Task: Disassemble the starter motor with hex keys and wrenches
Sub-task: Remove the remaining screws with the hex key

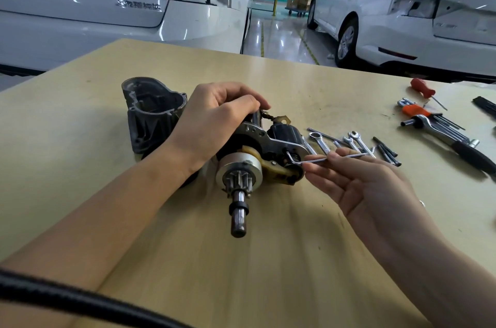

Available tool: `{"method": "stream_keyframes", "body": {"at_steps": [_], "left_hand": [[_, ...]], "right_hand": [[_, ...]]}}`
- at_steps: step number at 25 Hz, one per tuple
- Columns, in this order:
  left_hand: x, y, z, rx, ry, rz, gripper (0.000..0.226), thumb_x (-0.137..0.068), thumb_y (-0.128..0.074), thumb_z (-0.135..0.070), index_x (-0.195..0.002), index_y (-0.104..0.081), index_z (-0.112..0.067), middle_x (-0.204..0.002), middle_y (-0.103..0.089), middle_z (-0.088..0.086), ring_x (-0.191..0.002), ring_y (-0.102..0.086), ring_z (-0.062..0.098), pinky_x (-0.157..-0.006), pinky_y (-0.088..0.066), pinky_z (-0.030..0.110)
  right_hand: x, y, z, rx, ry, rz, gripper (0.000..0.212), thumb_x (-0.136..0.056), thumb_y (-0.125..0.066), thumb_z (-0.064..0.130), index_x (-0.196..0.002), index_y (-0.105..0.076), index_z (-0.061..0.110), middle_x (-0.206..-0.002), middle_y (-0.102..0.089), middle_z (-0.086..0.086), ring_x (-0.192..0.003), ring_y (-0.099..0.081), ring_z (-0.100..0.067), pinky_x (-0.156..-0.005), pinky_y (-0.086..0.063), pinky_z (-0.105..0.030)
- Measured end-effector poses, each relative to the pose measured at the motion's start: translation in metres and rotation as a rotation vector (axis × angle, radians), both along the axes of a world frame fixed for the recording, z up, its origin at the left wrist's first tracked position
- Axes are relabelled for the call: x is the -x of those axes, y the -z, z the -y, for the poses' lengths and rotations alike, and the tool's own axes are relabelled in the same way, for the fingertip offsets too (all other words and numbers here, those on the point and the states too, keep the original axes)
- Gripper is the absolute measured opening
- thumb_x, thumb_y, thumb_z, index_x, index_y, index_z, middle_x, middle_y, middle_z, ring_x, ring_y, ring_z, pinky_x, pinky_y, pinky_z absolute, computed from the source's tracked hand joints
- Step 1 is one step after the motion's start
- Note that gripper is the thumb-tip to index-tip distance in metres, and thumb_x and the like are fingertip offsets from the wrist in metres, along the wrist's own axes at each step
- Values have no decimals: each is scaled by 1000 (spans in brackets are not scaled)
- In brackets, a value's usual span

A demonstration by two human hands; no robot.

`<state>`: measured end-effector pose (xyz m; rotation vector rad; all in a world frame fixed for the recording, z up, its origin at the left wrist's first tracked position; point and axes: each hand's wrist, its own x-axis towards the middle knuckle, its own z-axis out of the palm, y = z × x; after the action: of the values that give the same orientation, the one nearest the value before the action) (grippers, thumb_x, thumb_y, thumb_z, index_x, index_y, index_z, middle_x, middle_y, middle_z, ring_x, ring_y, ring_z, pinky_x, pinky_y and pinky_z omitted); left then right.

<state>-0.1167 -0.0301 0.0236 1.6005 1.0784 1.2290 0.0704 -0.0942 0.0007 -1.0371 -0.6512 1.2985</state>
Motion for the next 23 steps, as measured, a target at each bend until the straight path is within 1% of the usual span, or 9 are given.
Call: {"method": "stream_keyframes", "body": {"at_steps": [4,9,11,14,18,23], "left_hand": [[0,0,1,-1,12,8,20,-81,-55,-16,-79,-76,-13,-91,-68,26,-75,-61,21,-72,-53,32],[-1,0,1,4,-2,6,23,-75,-55,-21,-78,-76,-14,-89,-69,23,-77,-62,24,-78,-53,40],[0,1,1,2,1,5,23,-75,-54,-21,-78,-76,-14,-88,-69,23,-76,-62,23,-77,-53,39],[-1,1,2,1,4,4,23,-75,-54,-21,-78,-76,-15,-88,-70,21,-76,-63,21,-75,-54,35],[0,1,1,-2,3,0,22,-77,-55,-20,-77,-76,-16,-86,-70,20,-76,-63,20,-76,-53,36],[1,1,1,-2,9,6,21,-79,-55,-18,-78,-76,-15,-85,-70,19,-76,-62,20,-75,-52,34]], "right_hand": [[2,0,1,14,1,-37,11,-90,-49,-8,-88,-52,2,-74,-71,-22,-68,-73,-29,-55,-57,-27],[5,2,5,62,21,-127,10,-89,-51,-10,-90,-52,1,-79,-71,-26,-72,-73,-30,-54,-57,-26],[6,2,7,64,30,-147,11,-89,-51,-10,-90,-52,1,-80,-71,-26,-73,-73,-30,-53,-57,-26],[5,3,9,71,35,-152,9,-88,-52,-9,-89,-53,0,-81,-71,-26,-74,-73,-30,-53,-57,-26],[6,2,8,69,36,-141,9,-89,-52,-9,-90,-52,0,-80,-71,-26,-73,-74,-30,-53,-57,-26],[7,2,7,68,36,-148,10,-89,-51,-10,-90,-52,0,-82,-71,-27,-74,-74,-30,-53,-57,-26]]}}
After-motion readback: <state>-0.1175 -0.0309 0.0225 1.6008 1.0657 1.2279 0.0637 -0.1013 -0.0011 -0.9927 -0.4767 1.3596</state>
